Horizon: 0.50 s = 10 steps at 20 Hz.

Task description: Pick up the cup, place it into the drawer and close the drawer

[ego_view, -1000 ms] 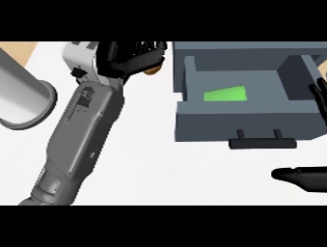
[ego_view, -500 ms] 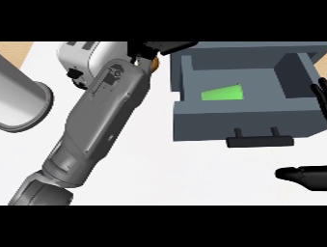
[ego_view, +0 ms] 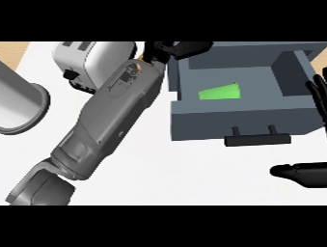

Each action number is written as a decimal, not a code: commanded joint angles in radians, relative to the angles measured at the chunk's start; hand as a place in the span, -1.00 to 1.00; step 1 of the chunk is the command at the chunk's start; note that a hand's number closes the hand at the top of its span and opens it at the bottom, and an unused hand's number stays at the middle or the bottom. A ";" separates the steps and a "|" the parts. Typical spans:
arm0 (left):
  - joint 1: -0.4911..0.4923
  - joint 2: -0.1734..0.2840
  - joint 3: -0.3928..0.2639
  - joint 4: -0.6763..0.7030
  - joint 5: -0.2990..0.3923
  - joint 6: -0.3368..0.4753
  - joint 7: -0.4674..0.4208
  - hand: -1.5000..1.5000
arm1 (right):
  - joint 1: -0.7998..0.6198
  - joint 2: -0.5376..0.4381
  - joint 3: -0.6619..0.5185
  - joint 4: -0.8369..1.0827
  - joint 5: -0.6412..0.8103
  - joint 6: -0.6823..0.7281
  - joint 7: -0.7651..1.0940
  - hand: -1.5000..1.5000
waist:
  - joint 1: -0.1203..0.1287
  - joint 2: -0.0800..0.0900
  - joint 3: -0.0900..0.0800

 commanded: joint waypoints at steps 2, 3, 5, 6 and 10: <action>-0.018 0.000 -0.108 0.066 0.084 0.040 -0.012 1.00 | -0.049 -0.009 -0.017 0.012 -0.006 -0.013 0.020 -1.00 | -0.006 0.001 0.000; 0.037 0.000 -0.147 0.083 0.106 0.051 -0.049 1.00 | -0.035 0.014 0.017 0.029 0.015 -0.011 -0.009 -1.00 | -0.022 0.005 0.000; -0.048 0.000 -0.186 0.111 0.094 0.089 0.025 1.00 | -0.009 0.001 0.008 0.031 0.010 0.010 -0.024 -1.00 | -0.025 0.005 0.001; -0.010 0.000 -0.223 0.116 0.094 0.097 0.002 1.00 | -0.007 0.012 0.024 0.009 0.010 0.005 -0.002 -1.00 | -0.030 0.005 0.001; -0.045 0.000 -0.316 0.096 0.126 0.117 0.089 -1.00 | -0.042 0.016 0.023 -0.003 0.007 -0.014 0.026 -1.00 | -0.028 0.004 0.000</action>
